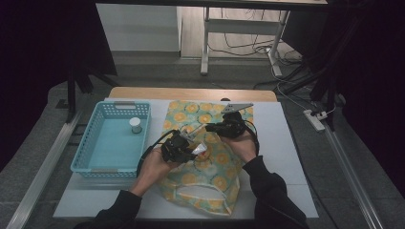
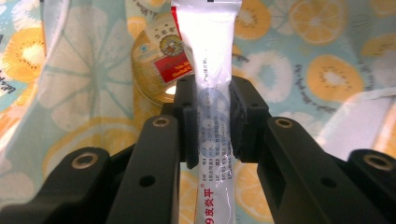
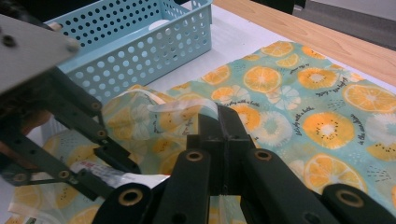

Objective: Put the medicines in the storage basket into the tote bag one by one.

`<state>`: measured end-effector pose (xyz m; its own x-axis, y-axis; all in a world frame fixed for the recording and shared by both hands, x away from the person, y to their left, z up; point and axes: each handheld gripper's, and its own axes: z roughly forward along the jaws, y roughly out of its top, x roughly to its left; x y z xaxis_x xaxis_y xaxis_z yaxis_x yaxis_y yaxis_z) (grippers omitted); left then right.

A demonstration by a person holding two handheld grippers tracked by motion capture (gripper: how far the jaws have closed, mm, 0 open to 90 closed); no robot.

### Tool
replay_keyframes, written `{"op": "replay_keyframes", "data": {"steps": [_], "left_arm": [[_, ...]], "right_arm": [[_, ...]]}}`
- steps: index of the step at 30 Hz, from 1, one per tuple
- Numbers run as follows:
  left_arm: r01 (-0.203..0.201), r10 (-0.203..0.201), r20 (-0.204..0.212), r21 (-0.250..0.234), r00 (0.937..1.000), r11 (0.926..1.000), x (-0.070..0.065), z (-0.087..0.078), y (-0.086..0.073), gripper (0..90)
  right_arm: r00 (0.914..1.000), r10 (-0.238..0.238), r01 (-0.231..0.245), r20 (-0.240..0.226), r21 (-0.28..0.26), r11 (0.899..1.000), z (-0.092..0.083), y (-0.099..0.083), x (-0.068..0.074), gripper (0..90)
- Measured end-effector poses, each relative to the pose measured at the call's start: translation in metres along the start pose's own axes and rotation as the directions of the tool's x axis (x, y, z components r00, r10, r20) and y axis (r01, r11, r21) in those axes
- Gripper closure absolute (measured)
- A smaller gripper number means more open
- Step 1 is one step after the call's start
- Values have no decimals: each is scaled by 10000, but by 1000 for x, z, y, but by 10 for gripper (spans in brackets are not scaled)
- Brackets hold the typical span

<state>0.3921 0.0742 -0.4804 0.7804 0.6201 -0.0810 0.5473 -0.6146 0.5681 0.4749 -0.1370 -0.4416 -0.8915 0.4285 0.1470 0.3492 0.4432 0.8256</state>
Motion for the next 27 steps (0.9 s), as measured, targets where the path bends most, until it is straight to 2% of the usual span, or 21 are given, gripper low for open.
{"op": "replay_keyframes", "data": {"steps": [10,12,13,17,20,27], "left_arm": [[679,-665,-505,252,9965,9974,19,9,-4,744],[580,-551,-744,368,9957,9976,20,11,-3,744],[630,-603,-709,355,9957,9974,20,11,-2,744],[859,-798,-1079,531,9910,9949,23,15,-1,743],[1012,-960,-987,499,9905,9936,25,18,-1,743],[1408,-1335,-1114,599,9848,9882,34,24,-3,741]], "right_arm": [[10000,-4,4,-6,97,10000,5,-2,2,900],[10000,-15,15,11,125,9999,6,-2,2,900],[10000,-28,28,7,134,9999,7,-2,2,900],[10000,-38,37,5,170,9998,8,-3,3,900],[10000,-33,33,2,180,9998,9,-3,3,900],[10000,-41,41,-4,243,9997,11,-4,3,900]]}}
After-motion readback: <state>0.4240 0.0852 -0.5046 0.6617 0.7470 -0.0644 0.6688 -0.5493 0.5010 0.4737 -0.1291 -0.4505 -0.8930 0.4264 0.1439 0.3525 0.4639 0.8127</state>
